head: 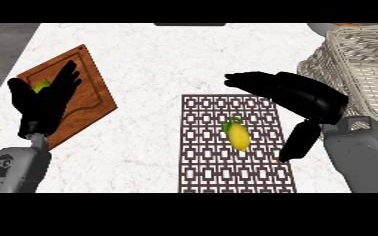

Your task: Pick the lemon from the placemat and place it in the basket

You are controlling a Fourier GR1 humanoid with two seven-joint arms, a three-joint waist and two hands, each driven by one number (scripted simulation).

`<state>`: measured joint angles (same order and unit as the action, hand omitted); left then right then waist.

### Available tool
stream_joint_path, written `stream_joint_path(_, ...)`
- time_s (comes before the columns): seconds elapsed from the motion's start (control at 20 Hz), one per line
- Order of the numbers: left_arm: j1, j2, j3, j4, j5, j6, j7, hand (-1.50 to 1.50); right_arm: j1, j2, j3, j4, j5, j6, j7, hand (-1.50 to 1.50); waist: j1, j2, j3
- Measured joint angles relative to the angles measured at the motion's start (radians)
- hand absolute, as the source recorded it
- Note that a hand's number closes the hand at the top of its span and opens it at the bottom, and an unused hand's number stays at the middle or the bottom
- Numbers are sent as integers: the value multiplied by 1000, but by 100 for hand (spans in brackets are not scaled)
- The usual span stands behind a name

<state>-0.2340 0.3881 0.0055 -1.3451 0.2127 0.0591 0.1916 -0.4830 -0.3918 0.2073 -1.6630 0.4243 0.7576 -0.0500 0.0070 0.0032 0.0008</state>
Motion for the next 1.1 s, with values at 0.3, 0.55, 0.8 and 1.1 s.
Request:
stream_joint_path(0.3, 2, -22, 5, -14, -29, 6, 4, 0, 17, 99, 57, 166, 118, -141, -110, -150, 1, -1, 0)
stream_joint_path(0.55, 4, -18, 35, -19, -29, -24, 19, 0, 11, 126, 98, 254, 223, -181, -146, -150, -1, -2, -1)
stream_joint_path(0.8, 24, -29, 51, -24, -46, -43, 6, 0, -8, 141, 117, 348, 306, -199, -181, -150, -1, -2, -1)
stream_joint_path(1.1, 23, -53, 72, -15, -69, -55, -1, 0, -7, 139, 98, 413, 369, -220, -265, -150, -3, -2, -1)
